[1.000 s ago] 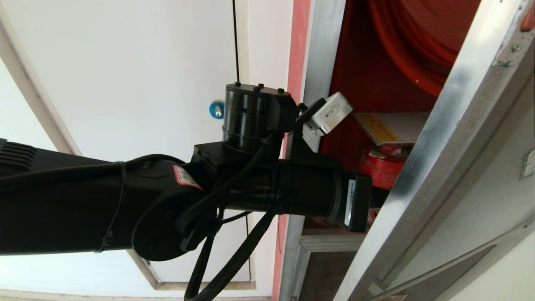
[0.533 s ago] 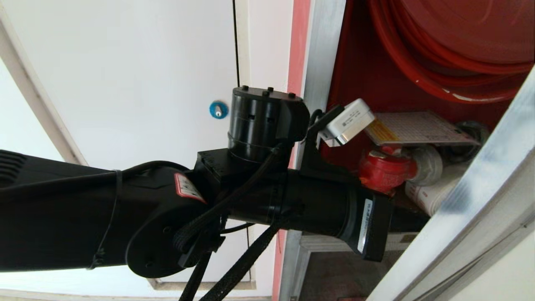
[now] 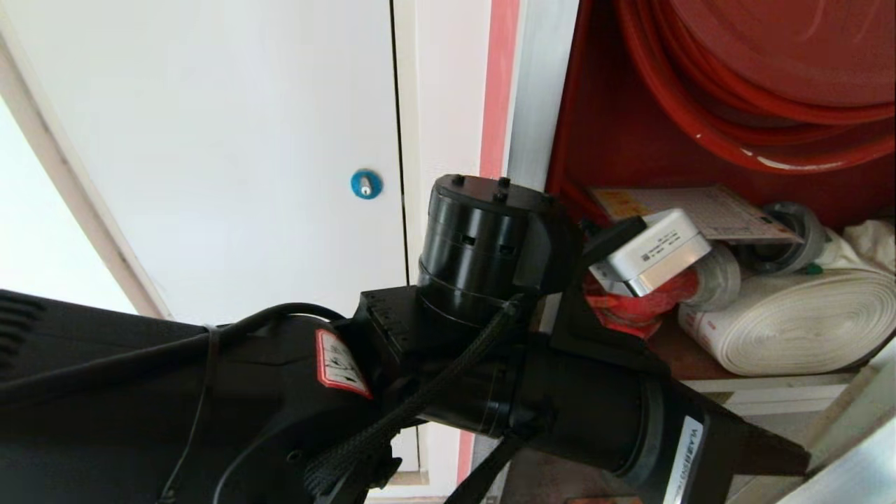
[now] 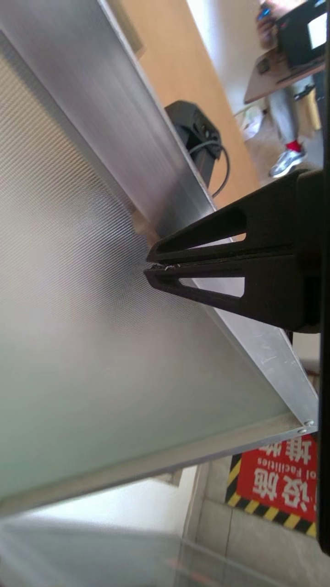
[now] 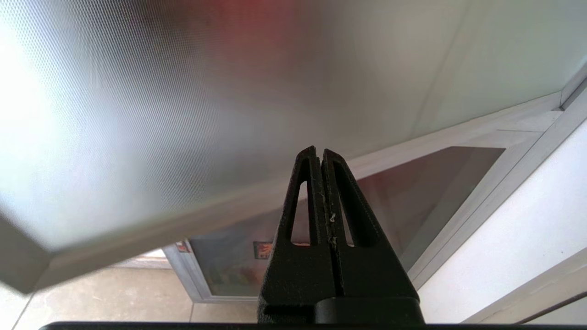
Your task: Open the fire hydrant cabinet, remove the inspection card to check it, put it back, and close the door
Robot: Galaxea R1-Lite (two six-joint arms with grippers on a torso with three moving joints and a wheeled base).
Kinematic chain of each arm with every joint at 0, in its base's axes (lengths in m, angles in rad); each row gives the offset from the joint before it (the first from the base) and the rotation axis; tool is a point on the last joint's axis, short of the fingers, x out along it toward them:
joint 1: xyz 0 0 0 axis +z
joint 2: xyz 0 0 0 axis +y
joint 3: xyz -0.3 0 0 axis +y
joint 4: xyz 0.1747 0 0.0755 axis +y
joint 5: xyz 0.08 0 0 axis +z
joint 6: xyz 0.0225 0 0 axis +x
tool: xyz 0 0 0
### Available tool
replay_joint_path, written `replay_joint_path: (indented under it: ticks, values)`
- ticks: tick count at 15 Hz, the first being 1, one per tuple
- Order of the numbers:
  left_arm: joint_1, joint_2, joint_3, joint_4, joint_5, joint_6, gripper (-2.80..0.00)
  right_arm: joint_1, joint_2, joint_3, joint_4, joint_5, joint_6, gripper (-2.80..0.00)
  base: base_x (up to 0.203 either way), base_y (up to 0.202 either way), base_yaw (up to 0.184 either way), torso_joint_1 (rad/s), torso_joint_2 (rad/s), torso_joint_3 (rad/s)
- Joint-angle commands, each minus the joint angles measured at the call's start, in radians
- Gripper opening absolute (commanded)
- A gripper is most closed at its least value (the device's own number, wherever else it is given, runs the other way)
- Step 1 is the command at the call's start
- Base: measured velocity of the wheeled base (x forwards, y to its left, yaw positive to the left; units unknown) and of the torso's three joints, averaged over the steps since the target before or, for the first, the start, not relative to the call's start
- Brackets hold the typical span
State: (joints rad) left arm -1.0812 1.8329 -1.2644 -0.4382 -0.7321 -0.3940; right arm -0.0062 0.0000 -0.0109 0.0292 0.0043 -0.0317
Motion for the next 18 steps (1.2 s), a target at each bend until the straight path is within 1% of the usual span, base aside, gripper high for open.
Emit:
replay_joint_path:
  ticks: [1,6,9,13,18]
  values:
    - [-0.019,0.007,0.003,-0.002,-0.003,-0.003,-2.80,0.000,0.002,0.000,0.000,0.000,-0.001,-2.80,0.000,0.000,0.000,0.000,0.00,0.000]
    - [-0.064,0.025,0.011,-0.002,-0.001,-0.003,-2.80,0.000,0.002,0.000,0.000,0.000,-0.001,-2.80,0.000,0.000,0.000,0.000,0.00,0.000]
    - [-0.088,0.029,0.019,-0.002,0.002,0.015,-2.80,0.000,0.002,0.000,0.000,0.000,0.001,-2.80,0.000,0.000,0.000,0.000,0.00,0.000]
    - [-0.122,0.031,0.020,0.001,0.005,0.017,-2.80,0.000,0.002,0.000,0.000,0.000,0.000,-2.80,0.000,0.000,0.000,0.000,0.00,0.000]
    - [-0.126,0.031,0.020,0.006,0.005,0.017,-2.80,0.000,0.002,0.000,0.000,0.000,-0.001,-2.80,0.000,0.000,0.000,0.000,0.00,0.000]
